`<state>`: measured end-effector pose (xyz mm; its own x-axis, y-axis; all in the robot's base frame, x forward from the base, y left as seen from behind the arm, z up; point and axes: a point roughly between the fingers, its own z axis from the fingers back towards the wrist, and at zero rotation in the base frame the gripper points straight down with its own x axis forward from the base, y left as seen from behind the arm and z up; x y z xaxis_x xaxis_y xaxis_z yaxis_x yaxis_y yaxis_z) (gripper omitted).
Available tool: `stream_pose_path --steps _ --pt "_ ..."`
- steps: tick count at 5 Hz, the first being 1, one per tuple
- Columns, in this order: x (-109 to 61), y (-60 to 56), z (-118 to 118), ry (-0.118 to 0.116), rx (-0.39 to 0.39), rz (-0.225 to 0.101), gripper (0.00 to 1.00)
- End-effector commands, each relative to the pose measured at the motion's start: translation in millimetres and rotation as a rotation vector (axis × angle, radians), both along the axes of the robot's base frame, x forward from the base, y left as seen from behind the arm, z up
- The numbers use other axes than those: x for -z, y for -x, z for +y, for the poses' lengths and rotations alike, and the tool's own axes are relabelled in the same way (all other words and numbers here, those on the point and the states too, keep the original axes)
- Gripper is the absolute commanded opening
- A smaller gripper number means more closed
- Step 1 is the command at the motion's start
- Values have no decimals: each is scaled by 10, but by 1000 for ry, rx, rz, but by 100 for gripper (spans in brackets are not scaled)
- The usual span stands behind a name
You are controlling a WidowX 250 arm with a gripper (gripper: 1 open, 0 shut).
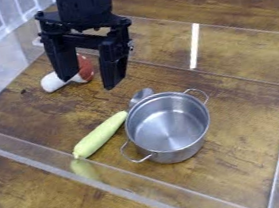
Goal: Move the green spoon to the left
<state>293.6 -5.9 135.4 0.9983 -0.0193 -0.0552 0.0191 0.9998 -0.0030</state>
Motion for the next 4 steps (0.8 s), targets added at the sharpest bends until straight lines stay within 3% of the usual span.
stream_pose_path --steps 1,2,3,4 --pt "207 2 12 -2 61 27 100" --pt "405 54 25 -4 64 41 100" --pt "614 72 39 -6 88 28 100" --pt "745 34 165 -10 137 -5 100"
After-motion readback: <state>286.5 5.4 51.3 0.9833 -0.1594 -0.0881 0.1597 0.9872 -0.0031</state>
